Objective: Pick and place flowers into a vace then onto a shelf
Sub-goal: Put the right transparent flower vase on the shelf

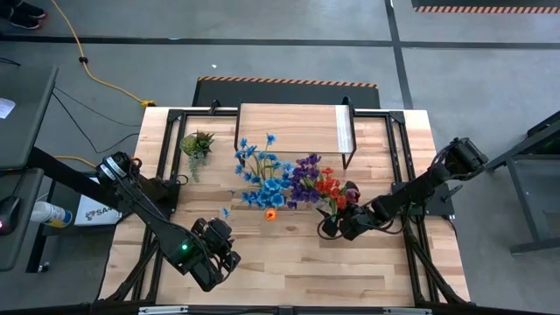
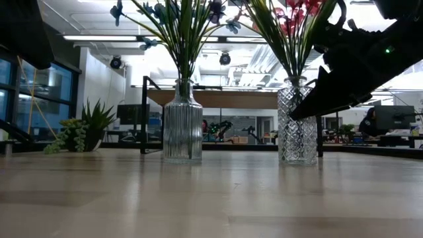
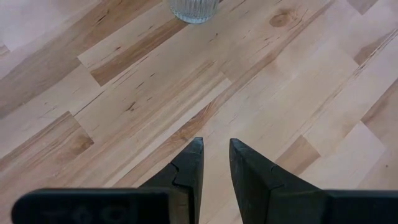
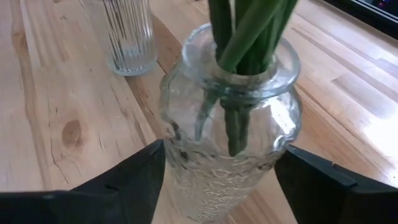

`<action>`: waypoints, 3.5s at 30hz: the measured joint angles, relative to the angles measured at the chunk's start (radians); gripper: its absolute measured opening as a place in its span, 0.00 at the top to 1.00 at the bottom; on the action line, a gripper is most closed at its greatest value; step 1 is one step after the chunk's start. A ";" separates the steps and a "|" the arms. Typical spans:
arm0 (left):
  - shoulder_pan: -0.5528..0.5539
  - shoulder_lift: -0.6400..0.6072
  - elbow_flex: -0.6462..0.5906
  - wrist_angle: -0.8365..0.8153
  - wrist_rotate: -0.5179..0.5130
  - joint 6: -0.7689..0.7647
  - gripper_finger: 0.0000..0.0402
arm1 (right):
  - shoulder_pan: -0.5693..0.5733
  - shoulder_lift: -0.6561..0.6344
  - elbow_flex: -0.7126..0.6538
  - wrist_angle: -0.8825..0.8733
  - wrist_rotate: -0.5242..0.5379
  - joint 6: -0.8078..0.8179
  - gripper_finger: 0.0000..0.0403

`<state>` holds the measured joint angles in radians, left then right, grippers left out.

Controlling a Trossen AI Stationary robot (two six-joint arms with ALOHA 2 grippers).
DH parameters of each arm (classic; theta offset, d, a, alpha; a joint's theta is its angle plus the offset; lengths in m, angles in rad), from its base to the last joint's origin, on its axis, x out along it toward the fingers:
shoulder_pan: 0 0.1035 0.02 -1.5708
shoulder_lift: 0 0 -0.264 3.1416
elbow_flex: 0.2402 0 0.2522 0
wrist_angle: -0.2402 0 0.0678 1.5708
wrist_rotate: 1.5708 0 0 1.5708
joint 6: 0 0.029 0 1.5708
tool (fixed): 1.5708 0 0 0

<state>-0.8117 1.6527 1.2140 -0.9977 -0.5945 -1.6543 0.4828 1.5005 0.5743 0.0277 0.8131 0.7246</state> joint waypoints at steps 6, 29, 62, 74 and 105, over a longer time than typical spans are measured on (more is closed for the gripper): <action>0.000 0.000 0.000 0.000 0.000 0.000 0.72 | 0.000 0.000 0.000 0.002 0.006 0.000 0.43; 0.000 0.000 0.000 0.001 0.000 0.000 0.72 | 0.002 0.000 -0.001 -0.003 0.025 0.108 0.44; 0.000 0.000 0.000 0.002 0.000 0.000 0.72 | 0.108 -0.343 0.001 -0.354 -0.052 0.162 0.44; 0.000 0.000 0.000 0.004 0.000 0.000 0.72 | 0.130 -0.341 0.001 -0.517 -0.032 0.349 0.44; 0.000 0.000 0.000 0.005 0.000 -0.001 0.72 | 0.172 -0.341 0.001 -0.627 -0.209 0.397 0.44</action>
<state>-0.8119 1.6524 1.2140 -0.9932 -0.5945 -1.6550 0.6549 1.1599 0.5751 -0.5995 0.6041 1.1218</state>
